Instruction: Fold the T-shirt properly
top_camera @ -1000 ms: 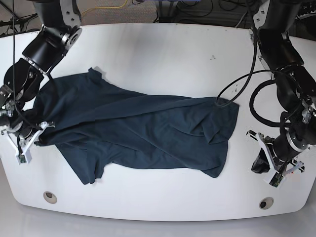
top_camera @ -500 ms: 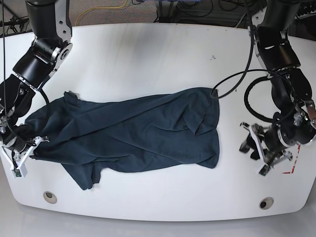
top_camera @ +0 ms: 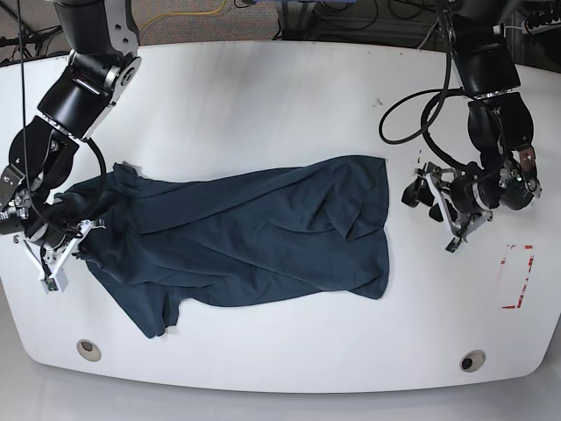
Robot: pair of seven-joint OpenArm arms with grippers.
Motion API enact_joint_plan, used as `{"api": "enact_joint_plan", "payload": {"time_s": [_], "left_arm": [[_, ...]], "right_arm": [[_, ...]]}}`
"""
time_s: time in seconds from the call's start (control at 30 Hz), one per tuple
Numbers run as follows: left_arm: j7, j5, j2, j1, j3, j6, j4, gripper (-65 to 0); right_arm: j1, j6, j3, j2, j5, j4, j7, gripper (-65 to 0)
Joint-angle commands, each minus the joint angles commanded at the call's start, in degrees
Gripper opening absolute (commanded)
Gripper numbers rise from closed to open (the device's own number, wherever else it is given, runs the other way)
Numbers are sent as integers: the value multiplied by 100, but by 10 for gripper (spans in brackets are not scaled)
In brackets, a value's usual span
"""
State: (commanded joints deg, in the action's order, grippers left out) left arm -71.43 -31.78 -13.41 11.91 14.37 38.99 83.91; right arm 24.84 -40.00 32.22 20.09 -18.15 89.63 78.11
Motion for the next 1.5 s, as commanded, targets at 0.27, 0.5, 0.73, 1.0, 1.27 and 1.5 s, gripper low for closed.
{"api": "enact_joint_plan", "payload": {"time_s": [0.27,0.5,0.73,1.0,1.27,1.5], "left_arm": [[70,-9,70,-97,-9,101,-290,-282],[79,26,378,-70,-9,101,-721,-282],[167,0,642,-9,-308,101,-1046,-282],[510,26,897,88,-466,101,-1442,-282],[835,26,1029,404,-563,101,-2277,-332],[1064,35,1011,484,-563,101,-2374,-650]], "right_arm": [[-35,0,0,-97,0,105,0,-650],[-53,0,0,-114,0,141,0,-650],[-70,0,0,-114,-9,141,0,-650],[-79,0,9,-114,-9,141,0,-650],[-88,0,176,-114,-9,123,0,-650],[-211,0,229,-105,35,114,-9,-650]]}}
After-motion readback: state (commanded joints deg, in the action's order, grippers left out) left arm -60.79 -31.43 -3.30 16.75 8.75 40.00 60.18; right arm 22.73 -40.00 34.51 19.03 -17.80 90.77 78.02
